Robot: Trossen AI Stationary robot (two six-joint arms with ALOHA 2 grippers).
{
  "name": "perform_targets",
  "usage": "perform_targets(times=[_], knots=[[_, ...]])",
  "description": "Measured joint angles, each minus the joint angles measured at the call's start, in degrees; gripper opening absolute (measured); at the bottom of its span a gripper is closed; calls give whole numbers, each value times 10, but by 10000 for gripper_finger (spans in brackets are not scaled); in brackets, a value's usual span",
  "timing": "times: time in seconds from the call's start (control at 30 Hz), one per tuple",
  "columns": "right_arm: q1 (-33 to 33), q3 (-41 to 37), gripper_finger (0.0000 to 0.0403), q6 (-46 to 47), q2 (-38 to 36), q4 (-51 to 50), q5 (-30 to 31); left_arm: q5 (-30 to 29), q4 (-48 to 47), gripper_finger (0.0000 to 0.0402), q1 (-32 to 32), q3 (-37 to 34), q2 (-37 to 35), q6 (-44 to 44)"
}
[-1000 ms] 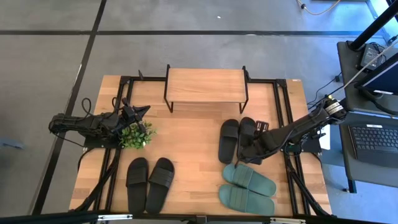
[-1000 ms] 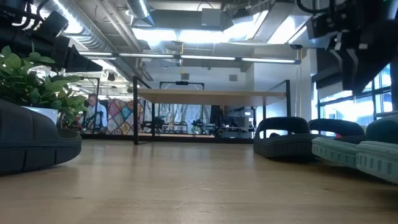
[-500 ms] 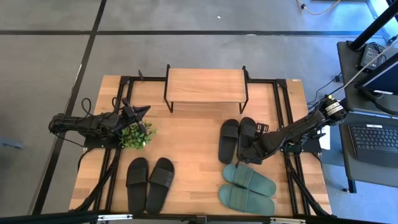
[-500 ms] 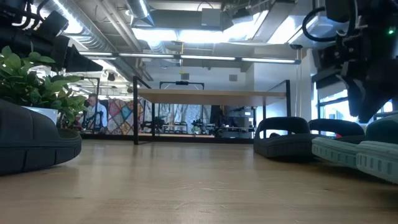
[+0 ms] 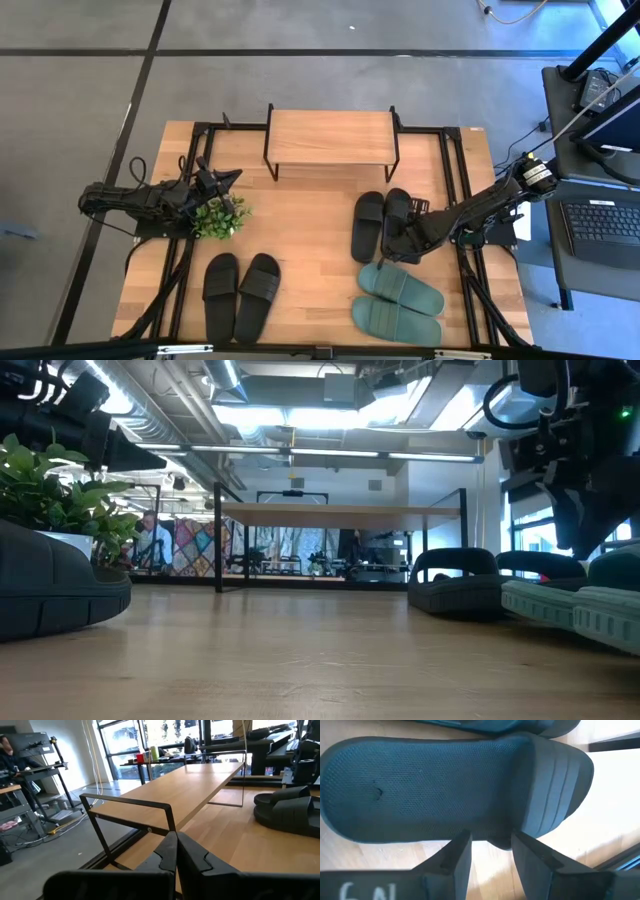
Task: Pick and place slides into the shelf
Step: Put the black slide under the shelf
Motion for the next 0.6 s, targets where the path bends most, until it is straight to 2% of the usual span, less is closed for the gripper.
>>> perform_targets(times=[0.37, 0.6], knots=[[-5, 0, 141, -3, 0, 11, 0, 6, -1, 0, 0, 0, 0, -1], [-5, 0, 141, -73, 0, 11, -1, 7, -3, 0, 0, 0, 0, -1]])
